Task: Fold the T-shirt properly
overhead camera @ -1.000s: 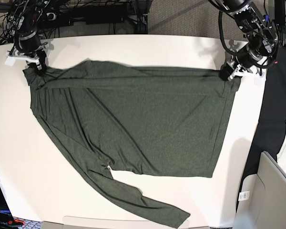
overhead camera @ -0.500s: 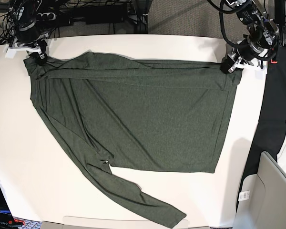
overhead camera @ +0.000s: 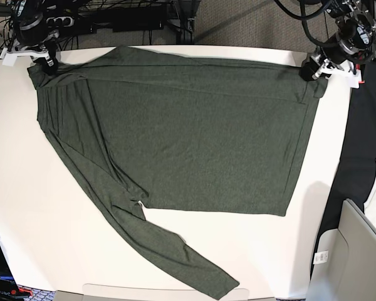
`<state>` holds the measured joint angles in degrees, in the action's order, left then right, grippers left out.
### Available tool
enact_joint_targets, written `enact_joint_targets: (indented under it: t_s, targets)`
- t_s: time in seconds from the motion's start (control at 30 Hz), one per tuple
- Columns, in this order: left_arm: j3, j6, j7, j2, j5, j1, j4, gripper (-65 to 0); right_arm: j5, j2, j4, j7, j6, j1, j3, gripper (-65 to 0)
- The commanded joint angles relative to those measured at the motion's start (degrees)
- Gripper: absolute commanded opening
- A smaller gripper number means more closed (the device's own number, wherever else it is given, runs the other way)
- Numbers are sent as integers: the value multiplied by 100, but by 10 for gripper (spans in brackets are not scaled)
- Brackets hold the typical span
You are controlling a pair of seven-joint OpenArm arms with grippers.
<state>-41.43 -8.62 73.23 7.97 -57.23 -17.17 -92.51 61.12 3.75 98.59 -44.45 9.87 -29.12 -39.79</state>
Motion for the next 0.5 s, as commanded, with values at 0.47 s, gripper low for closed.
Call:
enact_joint_targets:
  t_s: [0.47]
  targets:
    - [183,67,13,25,31,86,-63,-649,11,52,89,106,-42,7,212,-565]
